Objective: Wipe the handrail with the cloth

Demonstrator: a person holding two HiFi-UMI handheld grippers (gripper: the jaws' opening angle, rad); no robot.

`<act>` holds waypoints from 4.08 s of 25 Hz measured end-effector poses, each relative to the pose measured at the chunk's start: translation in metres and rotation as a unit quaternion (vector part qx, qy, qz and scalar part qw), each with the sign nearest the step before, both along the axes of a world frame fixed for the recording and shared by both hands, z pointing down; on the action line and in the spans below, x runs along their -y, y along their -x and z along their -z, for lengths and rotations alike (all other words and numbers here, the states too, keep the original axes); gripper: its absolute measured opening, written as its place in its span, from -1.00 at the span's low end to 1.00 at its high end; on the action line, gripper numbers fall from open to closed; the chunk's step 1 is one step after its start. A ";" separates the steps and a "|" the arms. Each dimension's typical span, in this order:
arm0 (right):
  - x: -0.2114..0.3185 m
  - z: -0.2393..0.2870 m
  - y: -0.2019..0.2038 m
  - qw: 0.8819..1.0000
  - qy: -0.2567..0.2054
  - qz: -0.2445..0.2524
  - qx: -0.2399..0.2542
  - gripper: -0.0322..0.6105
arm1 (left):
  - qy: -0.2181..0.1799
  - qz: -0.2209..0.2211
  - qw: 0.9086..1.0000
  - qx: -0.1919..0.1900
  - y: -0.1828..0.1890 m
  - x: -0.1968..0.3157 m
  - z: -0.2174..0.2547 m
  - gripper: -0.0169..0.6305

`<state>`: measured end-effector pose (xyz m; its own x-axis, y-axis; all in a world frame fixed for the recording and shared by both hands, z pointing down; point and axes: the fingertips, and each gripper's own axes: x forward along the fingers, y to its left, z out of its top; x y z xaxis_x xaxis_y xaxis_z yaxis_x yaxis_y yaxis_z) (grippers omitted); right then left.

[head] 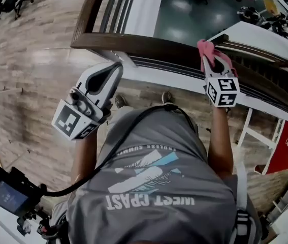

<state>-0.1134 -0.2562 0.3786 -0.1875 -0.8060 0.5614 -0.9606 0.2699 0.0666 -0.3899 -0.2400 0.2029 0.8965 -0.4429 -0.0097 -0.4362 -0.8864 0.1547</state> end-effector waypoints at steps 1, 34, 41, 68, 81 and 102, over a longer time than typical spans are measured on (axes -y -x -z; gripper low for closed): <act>0.014 -0.002 0.044 1.000 0.001 0.021 -0.004 -0.74 | -0.003 -0.016 1.000 0.001 0.018 0.002 0.000 -0.94; 0.097 0.000 0.307 0.998 0.010 0.049 0.027 -0.74 | 0.022 -0.087 0.996 -0.003 0.217 0.022 -0.024 -0.94; 0.004 -0.072 0.327 0.991 0.043 0.123 -0.011 -0.74 | 0.028 -0.080 0.996 0.011 0.215 0.035 -0.024 -0.94; 0.039 -0.248 0.176 0.990 0.102 0.040 0.084 -0.74 | 0.073 -0.025 0.991 0.113 0.057 -0.043 -0.051 -0.94; -0.049 -0.240 -0.098 0.970 0.093 -0.219 0.043 -0.74 | 0.086 -0.012 0.993 0.077 0.042 -0.070 -0.053 -0.94; -0.136 -0.233 -0.292 0.966 0.114 -0.231 0.029 -0.74 | 0.075 -0.013 0.995 0.065 -0.139 -0.111 -0.043 -0.94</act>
